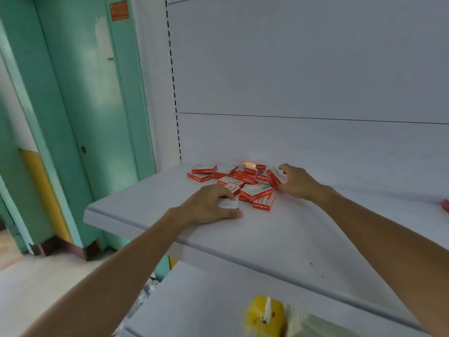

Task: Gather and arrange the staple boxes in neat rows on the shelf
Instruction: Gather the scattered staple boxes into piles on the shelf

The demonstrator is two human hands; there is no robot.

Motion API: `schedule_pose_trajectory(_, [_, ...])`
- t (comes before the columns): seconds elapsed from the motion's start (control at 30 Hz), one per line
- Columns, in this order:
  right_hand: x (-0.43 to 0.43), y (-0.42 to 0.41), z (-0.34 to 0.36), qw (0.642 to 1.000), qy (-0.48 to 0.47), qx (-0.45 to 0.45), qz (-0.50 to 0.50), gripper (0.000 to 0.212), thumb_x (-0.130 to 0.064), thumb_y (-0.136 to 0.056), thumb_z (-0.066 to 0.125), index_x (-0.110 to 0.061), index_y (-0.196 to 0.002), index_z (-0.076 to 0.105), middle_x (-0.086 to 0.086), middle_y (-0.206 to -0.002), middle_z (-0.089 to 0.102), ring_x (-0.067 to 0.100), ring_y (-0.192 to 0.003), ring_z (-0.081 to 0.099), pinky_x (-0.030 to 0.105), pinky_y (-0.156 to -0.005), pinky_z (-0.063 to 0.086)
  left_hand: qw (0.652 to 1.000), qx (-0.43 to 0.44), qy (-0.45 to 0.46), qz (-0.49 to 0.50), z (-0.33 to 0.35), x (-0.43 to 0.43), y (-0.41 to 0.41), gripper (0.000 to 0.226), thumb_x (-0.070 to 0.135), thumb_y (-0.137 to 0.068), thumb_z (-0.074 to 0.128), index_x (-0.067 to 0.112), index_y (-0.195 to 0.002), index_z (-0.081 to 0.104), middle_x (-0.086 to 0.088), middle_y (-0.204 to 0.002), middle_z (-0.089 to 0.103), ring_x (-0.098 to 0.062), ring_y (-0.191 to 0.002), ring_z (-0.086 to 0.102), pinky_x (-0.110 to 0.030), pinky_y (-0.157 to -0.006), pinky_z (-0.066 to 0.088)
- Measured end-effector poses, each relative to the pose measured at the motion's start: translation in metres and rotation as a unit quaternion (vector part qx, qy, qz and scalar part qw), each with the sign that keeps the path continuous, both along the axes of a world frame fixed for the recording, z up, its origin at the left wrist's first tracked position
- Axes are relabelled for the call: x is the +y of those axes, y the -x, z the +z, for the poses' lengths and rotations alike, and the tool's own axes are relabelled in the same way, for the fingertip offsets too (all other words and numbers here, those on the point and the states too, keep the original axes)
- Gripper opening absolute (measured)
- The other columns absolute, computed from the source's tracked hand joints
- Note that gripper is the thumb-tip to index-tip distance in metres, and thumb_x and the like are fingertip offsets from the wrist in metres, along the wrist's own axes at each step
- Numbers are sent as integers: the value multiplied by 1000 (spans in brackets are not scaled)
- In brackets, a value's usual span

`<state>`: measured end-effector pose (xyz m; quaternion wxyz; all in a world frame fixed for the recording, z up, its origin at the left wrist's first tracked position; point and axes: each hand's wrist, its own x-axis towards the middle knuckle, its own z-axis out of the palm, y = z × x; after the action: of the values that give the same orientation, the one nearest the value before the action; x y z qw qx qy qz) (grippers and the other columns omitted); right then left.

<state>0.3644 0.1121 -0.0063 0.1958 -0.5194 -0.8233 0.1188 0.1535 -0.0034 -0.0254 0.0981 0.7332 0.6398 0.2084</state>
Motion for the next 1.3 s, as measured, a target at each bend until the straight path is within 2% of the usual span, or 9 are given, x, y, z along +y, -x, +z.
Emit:
schedule_pose_trajectory(0.13, [6, 11, 0, 1000, 0, -10, -12, 54, -26, -88, 60, -9, -134, 40, 13, -131, 53, 27, -113, 55, 34, -93, 45, 998, -31, 47, -21, 8, 1, 13, 61, 47, -71, 73, 26, -125, 52, 5, -127, 53, -11, -113, 48, -26, -98, 42])
schedule_pose_trajectory(0.37, [-5, 4, -1, 999, -12, -15, -46, 56, -18, -84, 61, -20, -136, 41, 13, -117, 57, 19, -85, 57, 35, -78, 51, 999, -35, 22, -34, 4, 8, 24, 53, 46, -72, 72, 25, -118, 58, 4, -121, 57, -10, -103, 50, -19, -86, 42])
schedule_pose_trajectory(0.53, [-27, -9, 1, 999, -30, -7, -43, 54, -16, -83, 61, -23, -134, 47, -3, -85, 53, 9, -62, 46, 21, -59, 38, 997, -39, -19, -64, 5, 8, 16, 55, 49, -69, 74, 26, -117, 59, 7, -119, 58, -7, -99, 49, -18, -81, 42])
schedule_pose_trajectory(0.73, [-67, -45, 4, 995, -12, -8, -100, 55, -21, -84, 63, -24, -135, 45, 11, -125, 50, 24, -108, 51, 26, -85, 39, 987, -59, -48, -143, 10, 4, -20, 47, 43, -70, 75, 23, -110, 63, 10, -109, 61, -9, -99, 54, -26, -89, 45])
schedule_pose_trajectory(0.87, [-104, -82, 1, 986, -4, 3, -165, 57, -21, -84, 62, -25, -138, 42, 9, -130, 50, 23, -116, 49, 23, -88, 35, 976, -53, -54, -203, 7, 1, -57, 45, 44, -69, 75, 22, -107, 64, 11, -98, 58, -10, -97, 55, -23, -84, 43])
schedule_pose_trajectory(1.03, [-153, -133, 0, 972, 24, 15, -233, 58, -18, -86, 60, -26, -139, 40, 4, -144, 42, 23, -124, 45, 29, -103, 34, 959, -58, -36, -273, 4, -9, -107, 45, 44, -69, 76, 22, -106, 64, 5, -107, 63, -11, -96, 56, -24, -85, 44])
schedule_pose_trajectory(1.1, [-175, -156, 3, 963, 15, 26, -267, 56, -16, -87, 59, -27, -139, 41, 2, -142, 45, 21, -119, 49, 27, -99, 36, 951, -56, -28, -302, 6, -12, -132, 45, 44, -70, 76, 21, -107, 64, 3, -109, 63, -12, -97, 56, -25, -88, 45])
schedule_pose_trajectory(1.23, [-213, -207, 10, 948, 13, 40, -315, 53, -15, -88, 56, -31, -137, 43, 2, -128, 52, 9, -81, 55, 21, -81, 40, 938, -71, -25, -339, 11, -17, -188, 44, 44, -71, 74, 20, -107, 63, 4, -107, 63, -10, -94, 56, -24, -86, 45])
schedule_pose_trajectory(1.3, [-228, -237, 12, 937, 14, 18, -347, 51, -18, -89, 55, -32, -137, 43, 3, -130, 52, 11, -80, 56, 21, -79, 41, 930, -70, -19, -360, 12, -19, -221, 45, 45, -70, 74, 21, -107, 63, 3, -108, 63, -11, -93, 56, -24, -85, 46])
